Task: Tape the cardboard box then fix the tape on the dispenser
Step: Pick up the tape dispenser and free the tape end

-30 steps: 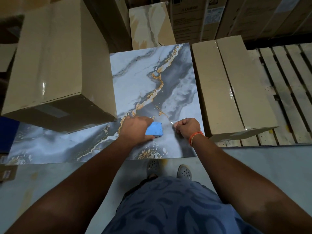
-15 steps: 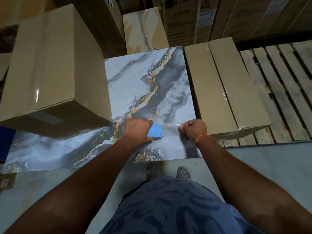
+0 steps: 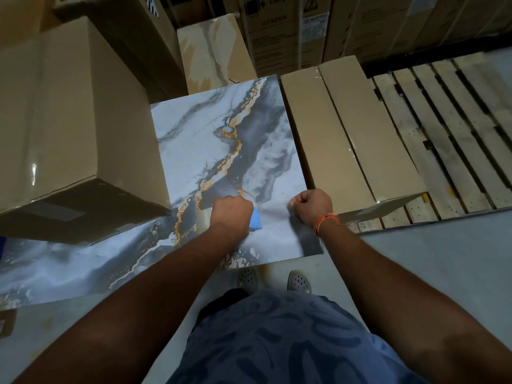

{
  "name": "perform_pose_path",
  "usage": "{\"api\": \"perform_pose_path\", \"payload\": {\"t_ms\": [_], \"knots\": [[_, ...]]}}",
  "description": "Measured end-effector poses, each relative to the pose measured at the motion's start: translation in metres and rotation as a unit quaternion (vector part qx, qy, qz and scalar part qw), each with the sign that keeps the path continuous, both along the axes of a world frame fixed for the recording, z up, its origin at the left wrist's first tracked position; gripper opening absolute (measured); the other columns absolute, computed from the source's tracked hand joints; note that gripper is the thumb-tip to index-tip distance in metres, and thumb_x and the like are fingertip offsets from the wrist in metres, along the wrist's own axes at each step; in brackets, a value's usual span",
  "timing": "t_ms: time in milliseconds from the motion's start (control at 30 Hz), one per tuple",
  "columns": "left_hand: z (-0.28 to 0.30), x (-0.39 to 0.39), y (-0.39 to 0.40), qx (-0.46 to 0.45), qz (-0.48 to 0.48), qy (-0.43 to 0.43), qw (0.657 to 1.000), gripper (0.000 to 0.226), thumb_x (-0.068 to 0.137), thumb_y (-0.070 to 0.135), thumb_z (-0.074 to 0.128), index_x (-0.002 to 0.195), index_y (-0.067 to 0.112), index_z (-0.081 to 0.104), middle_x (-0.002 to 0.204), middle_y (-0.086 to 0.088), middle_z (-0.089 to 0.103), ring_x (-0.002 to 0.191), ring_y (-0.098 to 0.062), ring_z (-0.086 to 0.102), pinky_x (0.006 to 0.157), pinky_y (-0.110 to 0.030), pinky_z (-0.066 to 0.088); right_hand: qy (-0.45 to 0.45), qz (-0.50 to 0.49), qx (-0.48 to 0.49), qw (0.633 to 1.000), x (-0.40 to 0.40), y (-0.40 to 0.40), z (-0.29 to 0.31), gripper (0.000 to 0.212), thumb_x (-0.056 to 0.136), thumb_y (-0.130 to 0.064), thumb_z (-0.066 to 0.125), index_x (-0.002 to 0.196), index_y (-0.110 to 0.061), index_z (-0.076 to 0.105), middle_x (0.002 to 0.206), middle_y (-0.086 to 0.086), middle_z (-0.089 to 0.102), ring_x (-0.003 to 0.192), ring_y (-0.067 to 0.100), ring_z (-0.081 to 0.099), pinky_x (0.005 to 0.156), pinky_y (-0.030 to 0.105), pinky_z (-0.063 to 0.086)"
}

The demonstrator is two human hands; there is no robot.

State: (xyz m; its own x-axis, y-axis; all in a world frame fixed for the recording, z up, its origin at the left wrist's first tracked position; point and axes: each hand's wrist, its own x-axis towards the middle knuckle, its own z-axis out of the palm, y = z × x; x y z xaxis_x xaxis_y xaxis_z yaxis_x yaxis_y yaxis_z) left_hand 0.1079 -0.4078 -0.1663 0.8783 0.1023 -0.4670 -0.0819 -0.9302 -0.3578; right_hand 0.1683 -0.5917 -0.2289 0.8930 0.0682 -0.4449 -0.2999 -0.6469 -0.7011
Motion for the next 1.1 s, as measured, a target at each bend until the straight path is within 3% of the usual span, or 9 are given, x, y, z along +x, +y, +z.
{"api": "perform_pose_path", "payload": {"t_ms": [133,267,467,533,667,800,867,967,1100], "knots": [[-0.006,0.009,0.002,-0.039,0.015,0.009,0.999,0.046,0.076,0.047,0.079,0.111,0.021,0.063,0.095,-0.001,0.058,0.099,-0.023,0.066,0.081,-0.035,0.052,-0.011,-0.007,0.013,1.000,-0.002,0.000,0.002,0.016,0.086,-0.005,0.066,0.077,-0.008,0.079,0.078,-0.001,0.074,0.066,0.003,0.061,0.053,-0.001,0.040],[-0.014,0.025,0.010,-0.122,0.018,0.055,0.991,0.054,0.077,0.056,0.071,0.112,0.016,0.065,0.111,-0.005,0.065,0.105,-0.029,0.065,0.090,-0.044,0.057,-0.019,-0.006,0.011,1.000,-0.005,0.004,0.005,0.016,0.085,-0.004,0.065,0.089,-0.009,0.080,0.091,0.003,0.078,0.085,0.015,0.069,0.081,0.020,0.052],[-0.021,0.059,0.019,-0.215,0.008,0.056,0.975,0.044,0.085,0.054,0.069,0.107,0.016,0.067,0.113,-0.010,0.067,0.109,-0.031,0.065,0.086,-0.037,0.052,-0.034,-0.027,-0.021,0.999,-0.016,0.010,0.004,0.026,0.089,-0.007,0.063,0.108,-0.016,0.078,0.111,0.001,0.077,0.103,0.018,0.069,0.094,0.023,0.049],[-0.028,0.075,0.020,-0.319,0.032,0.035,0.946,0.030,0.082,0.045,0.077,0.095,0.020,0.068,0.100,-0.004,0.071,0.101,-0.026,0.069,0.084,-0.033,0.054,-0.045,-0.040,-0.033,0.998,-0.019,0.013,0.005,0.033,0.090,-0.009,0.063,0.120,-0.017,0.073,0.113,0.002,0.075,0.104,0.019,0.068,0.094,0.021,0.045],[-0.043,0.089,0.017,-0.514,0.094,0.085,0.848,0.033,0.078,0.025,0.086,0.108,0.015,0.076,0.095,-0.003,0.078,0.091,-0.015,0.073,0.093,-0.035,0.058,-0.052,-0.089,-0.030,0.994,-0.021,0.016,0.005,0.048,0.087,-0.011,0.064,0.134,-0.018,0.060,0.098,0.007,0.077,0.093,0.024,0.071,0.084,0.022,0.045],[-0.061,0.091,0.022,-0.588,0.115,0.110,0.793,0.021,0.072,0.028,0.085,0.090,0.020,0.077,0.076,-0.014,0.073,0.070,-0.011,0.062,0.078,-0.035,0.057,-0.054,-0.112,-0.032,0.992,-0.023,0.021,0.007,0.049,0.085,-0.014,0.069,0.132,-0.020,0.059,0.091,0.004,0.075,0.086,0.021,0.070,0.083,0.027,0.050],[-0.064,0.092,0.025,-0.613,0.126,0.123,0.770,0.017,0.072,0.028,0.084,0.085,0.020,0.078,0.065,-0.005,0.064,0.065,-0.012,0.057,0.068,-0.029,0.051,-0.060,-0.126,-0.029,0.990,-0.024,0.024,0.009,0.046,0.085,-0.013,0.069,0.129,-0.020,0.060,0.090,0.002,0.075,0.083,0.018,0.068,0.080,0.026,0.049],[-0.064,0.093,0.027,-0.635,0.124,0.133,0.751,0.007,0.079,0.019,0.082,0.084,0.017,0.079,0.062,0.004,0.061,0.064,-0.012,0.054,0.067,-0.028,0.048,-0.064,-0.134,-0.029,0.988,-0.026,0.028,0.013,0.042,0.086,-0.012,0.069,0.126,-0.019,0.061,0.089,0.002,0.075,0.080,0.015,0.065,0.076,0.024,0.044],[-0.067,0.095,0.027,-0.656,0.126,0.168,0.725,0.001,0.083,0.012,0.077,0.084,0.013,0.077,0.070,-0.003,0.065,0.066,-0.014,0.056,0.063,-0.026,0.046,-0.073,-0.131,-0.056,0.987,-0.028,0.032,0.016,0.040,0.088,-0.014,0.069,0.127,-0.018,0.061,0.091,0.002,0.074,0.084,0.016,0.066,0.080,0.022,0.044]]}}
